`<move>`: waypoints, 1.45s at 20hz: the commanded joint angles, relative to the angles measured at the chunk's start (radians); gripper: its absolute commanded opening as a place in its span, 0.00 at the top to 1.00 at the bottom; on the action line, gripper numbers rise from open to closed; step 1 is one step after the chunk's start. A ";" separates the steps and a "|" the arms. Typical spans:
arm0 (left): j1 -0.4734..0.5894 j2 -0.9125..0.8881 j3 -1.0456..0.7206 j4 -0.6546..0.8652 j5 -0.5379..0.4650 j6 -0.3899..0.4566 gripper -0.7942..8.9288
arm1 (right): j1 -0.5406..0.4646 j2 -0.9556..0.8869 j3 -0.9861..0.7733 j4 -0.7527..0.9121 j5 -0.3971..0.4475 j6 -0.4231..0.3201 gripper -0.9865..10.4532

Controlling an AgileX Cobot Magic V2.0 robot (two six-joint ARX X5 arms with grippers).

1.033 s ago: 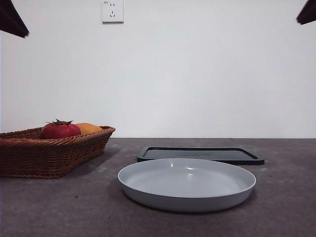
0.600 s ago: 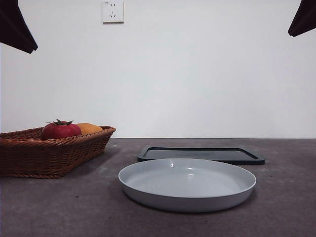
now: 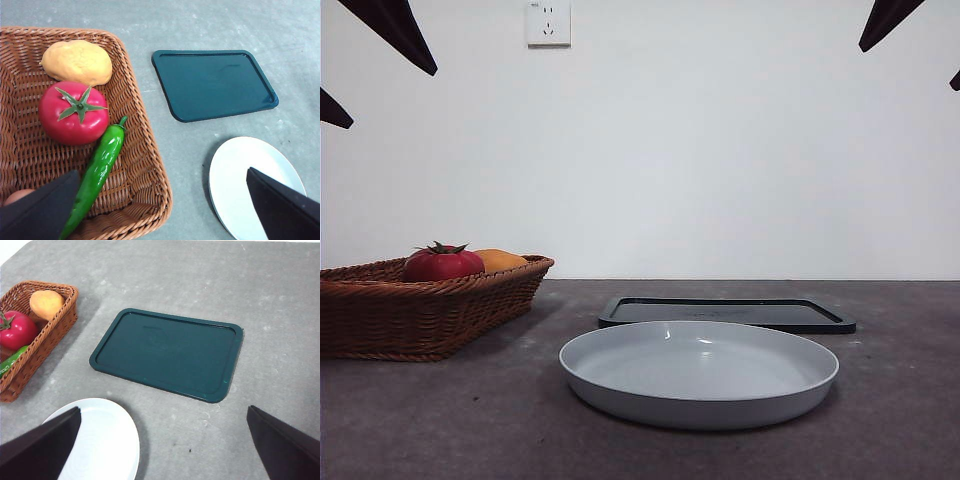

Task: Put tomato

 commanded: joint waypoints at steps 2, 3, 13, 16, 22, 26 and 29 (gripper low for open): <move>0.000 0.026 0.050 -0.011 -0.031 0.011 0.25 | 0.004 0.006 0.014 0.010 0.000 -0.006 0.33; 0.000 0.043 0.068 -0.030 -0.071 0.011 0.25 | 0.004 0.006 0.014 0.010 0.000 -0.006 0.33; 0.000 0.476 0.462 -0.297 -0.177 0.024 0.25 | 0.004 0.006 0.014 0.010 0.000 -0.006 0.33; 0.000 0.629 0.574 -0.334 -0.179 0.055 0.25 | 0.004 0.006 0.014 0.010 0.000 -0.006 0.33; 0.000 0.875 0.728 -0.354 -0.230 0.084 0.25 | 0.004 0.006 0.014 0.010 0.000 -0.006 0.33; 0.000 0.988 0.774 -0.314 -0.239 0.099 0.25 | 0.004 0.006 0.014 0.010 0.000 -0.006 0.33; -0.003 1.036 0.777 -0.302 -0.235 0.112 0.25 | 0.004 0.006 0.014 0.010 0.000 -0.006 0.33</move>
